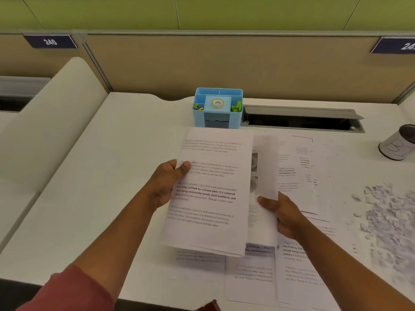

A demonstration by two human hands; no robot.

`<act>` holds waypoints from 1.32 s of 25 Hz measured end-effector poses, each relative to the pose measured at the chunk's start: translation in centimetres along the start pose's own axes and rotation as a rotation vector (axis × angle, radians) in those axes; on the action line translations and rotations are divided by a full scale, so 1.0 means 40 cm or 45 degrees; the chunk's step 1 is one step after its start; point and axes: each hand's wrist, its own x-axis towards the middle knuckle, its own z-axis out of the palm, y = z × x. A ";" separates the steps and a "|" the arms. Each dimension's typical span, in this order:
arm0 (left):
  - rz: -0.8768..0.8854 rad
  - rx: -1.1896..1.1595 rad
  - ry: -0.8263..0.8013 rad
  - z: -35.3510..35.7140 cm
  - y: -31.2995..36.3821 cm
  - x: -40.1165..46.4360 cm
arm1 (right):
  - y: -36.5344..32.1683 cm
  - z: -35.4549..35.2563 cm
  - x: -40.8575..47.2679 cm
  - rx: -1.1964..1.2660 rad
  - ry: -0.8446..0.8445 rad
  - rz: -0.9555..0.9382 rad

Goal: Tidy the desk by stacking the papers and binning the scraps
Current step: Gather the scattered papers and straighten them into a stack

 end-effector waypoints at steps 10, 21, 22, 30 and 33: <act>-0.107 0.194 0.253 0.074 -0.107 0.027 | -0.020 0.075 -0.074 0.113 -0.125 0.009; -0.051 0.226 -0.077 0.054 -0.121 0.011 | -0.039 0.107 -0.085 0.112 -0.200 0.062; -0.080 0.202 -0.093 0.054 -0.123 0.011 | -0.039 0.108 -0.084 0.115 -0.201 0.061; -0.460 -0.343 -0.173 0.042 -0.126 0.006 | -0.059 0.114 -0.095 0.118 -0.199 0.074; -0.447 -0.450 -0.222 0.040 -0.135 0.006 | -0.067 0.108 -0.089 0.153 -0.172 0.102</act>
